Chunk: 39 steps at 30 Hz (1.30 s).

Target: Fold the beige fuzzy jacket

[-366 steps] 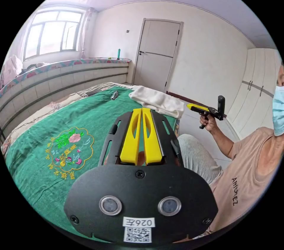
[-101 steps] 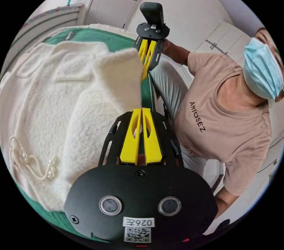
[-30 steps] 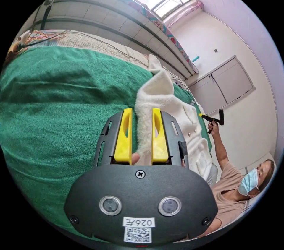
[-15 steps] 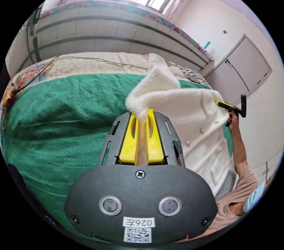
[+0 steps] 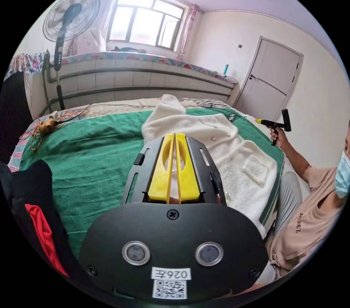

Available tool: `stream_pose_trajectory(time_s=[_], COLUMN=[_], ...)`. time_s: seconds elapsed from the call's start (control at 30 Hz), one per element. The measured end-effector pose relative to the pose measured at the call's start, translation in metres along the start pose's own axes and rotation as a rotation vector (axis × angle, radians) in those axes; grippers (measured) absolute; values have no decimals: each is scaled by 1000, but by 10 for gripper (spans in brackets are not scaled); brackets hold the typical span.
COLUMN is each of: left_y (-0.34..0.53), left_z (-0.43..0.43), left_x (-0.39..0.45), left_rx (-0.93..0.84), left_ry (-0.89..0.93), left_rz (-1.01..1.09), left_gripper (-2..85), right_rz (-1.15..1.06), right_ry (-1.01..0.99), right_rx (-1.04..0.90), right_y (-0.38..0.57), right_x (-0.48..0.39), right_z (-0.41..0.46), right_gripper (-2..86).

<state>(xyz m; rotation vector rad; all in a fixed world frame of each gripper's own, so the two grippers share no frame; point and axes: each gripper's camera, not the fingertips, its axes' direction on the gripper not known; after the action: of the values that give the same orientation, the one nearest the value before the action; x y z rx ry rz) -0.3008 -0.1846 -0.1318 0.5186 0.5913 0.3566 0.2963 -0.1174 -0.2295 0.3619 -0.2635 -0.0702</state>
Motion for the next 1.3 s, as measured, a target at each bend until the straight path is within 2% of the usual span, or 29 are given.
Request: stream_pose_trajectory(time_s=[0.03,0.1,0.2,0.23,0.33,0.47,0.53,0.6,0.67,0.7,0.8,0.87,0.97,1.03,1.07,1.17,1.2,1.23,1.3], left_y=[7,30,54,58,81,119,139,170,193,209,244,264,299,321,335,353,353,352,341], left_z=[-4,-2,22,26,32,12,0,-14,-22,-27,-44,-52,-53,-48,-42,-29,-34,-39,-62], left_x=[5,16,31,36,67,131,164,211,239,253,267,265,251,240,234,228,232,235,246], left_rx=[25,55,-72,-91,-172,-278,-336,-434,-482,-500,-504,-495,-554,-585,-610,-695,-671,-645,-509], left_ry=[46,279,529,540,502,428,307,84,-100,-199,-313,-307,-274,-241,-190,-3,67,90,166], left_rz=[-19,-101,-114,-115,-96,8,66,161,203,213,124,26,-142,-251,-308,-362,-356,-348,-305], left_gripper=[-9,-10,-10,-10,-9,-2,11,43,79,107,166,176,192,212,220,203,178,165,136], right_rz=[-1,13,27,14,-60,-168,-218,-257,-260,-264,-247,-188,-219,-226,-204,-235,-224,-233,-281], right_ry=[-27,-176,-345,-351,-358,-595,-605,-504,-471,-424,-373,-416,-234,-197,-232,-296,-365,-416,-641], right_rx=[0,-102,-209,-188,-87,-236,-400,-551,-612,-642,-754,-818,-873,-896,-918,-1001,-1032,-1054,-1113], right_y=[4,20,41,46,70,134,178,237,266,277,294,306,323,324,325,332,331,331,323], right_x=[-3,-9,-21,-27,-66,-144,-185,-229,-251,-262,-281,-289,-303,-307,-309,-315,-318,-321,-333], right_z=[-4,2,14,11,-4,5,25,56,78,93,132,155,189,206,218,240,238,235,206], right_gripper=[52,56,19,11,-5,-7,-3,15,31,49,88,105,158,160,159,47,9,5,-6])
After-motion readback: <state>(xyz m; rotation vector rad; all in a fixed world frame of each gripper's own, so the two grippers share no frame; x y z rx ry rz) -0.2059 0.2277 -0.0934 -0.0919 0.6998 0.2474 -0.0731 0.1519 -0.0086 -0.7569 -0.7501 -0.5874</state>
